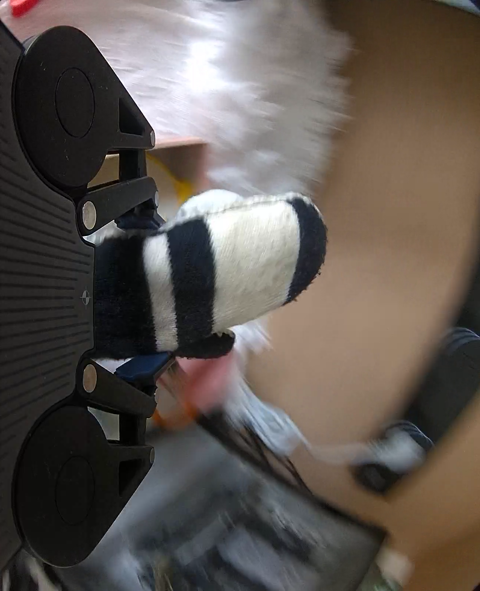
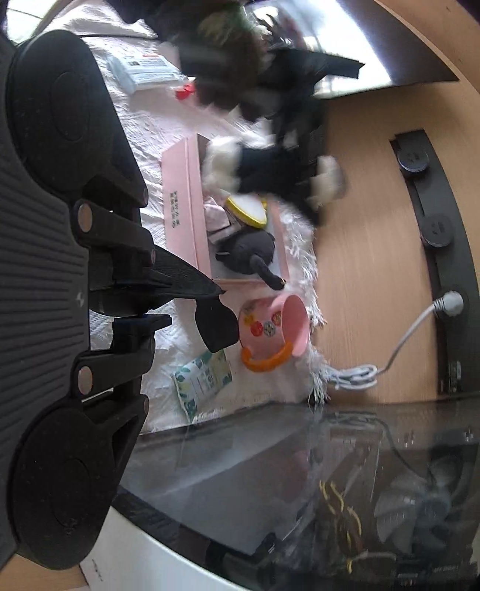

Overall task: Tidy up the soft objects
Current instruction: 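Lower the sock plush and black pouch into the pink box and open both grippers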

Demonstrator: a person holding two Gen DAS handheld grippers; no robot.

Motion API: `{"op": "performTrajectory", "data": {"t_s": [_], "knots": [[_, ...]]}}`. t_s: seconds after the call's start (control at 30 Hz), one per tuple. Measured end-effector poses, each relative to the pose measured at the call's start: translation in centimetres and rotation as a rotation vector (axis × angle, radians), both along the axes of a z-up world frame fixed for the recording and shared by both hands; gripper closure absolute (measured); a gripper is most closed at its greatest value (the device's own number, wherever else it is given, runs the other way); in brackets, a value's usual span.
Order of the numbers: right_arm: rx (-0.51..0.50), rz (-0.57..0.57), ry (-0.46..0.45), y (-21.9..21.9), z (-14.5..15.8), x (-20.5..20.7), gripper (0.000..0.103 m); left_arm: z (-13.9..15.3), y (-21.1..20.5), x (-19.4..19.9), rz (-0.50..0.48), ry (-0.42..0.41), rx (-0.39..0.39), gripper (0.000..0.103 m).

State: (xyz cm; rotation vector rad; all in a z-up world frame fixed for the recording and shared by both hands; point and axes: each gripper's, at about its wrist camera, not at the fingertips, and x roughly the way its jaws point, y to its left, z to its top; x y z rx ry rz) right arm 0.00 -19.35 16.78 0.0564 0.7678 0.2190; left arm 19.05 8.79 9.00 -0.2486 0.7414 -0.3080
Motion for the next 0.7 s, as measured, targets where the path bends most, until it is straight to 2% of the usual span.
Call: {"op": "performTrajectory", "data": {"t_s": [0.07, 0.13, 0.17, 0.27, 0.43, 0.5, 0.6, 0.7], "knots": [[0.005, -0.022, -0.004, -0.1, 0.0, 0.0, 0.089, -2.6, -0.1, 1.0, 0.009, 0.062, 0.059, 0.035], [0.001, -0.035, 0.000, -0.1, 0.0, 0.2, 0.089, -3.5, 0.3, 1.2, 0.014, 0.050, 0.055, 0.031], [-0.010, -0.034, 0.000, 0.0, 0.0, 0.5, 0.089, -3.2, 0.6, 1.0, 0.018, 0.037, 0.045, 0.035], [-0.055, -0.007, -0.034, 1.1, 1.2, 2.1, 0.089, -1.3, 2.1, -0.5, 0.024, -0.028, -0.007, 0.036], [-0.130, 0.057, -0.176, 4.5, 4.5, 7.0, 0.089, 1.3, 4.5, -4.0, 0.033, -0.067, -0.033, 0.036], [-0.163, 0.082, -0.213, 6.3, 4.9, 9.5, 0.089, 2.6, 5.4, -5.6, 0.031, -0.077, -0.038, 0.036], [-0.262, 0.111, -0.266, 9.3, 4.0, 12.9, 0.089, 3.9, 7.8, -8.1, 0.056, -0.099, -0.040, 0.036], [-0.476, 0.139, -0.343, 13.8, 0.8, 15.4, 0.089, 4.6, 10.8, -10.3, 0.128, -0.108, -0.048, 0.036]]}}
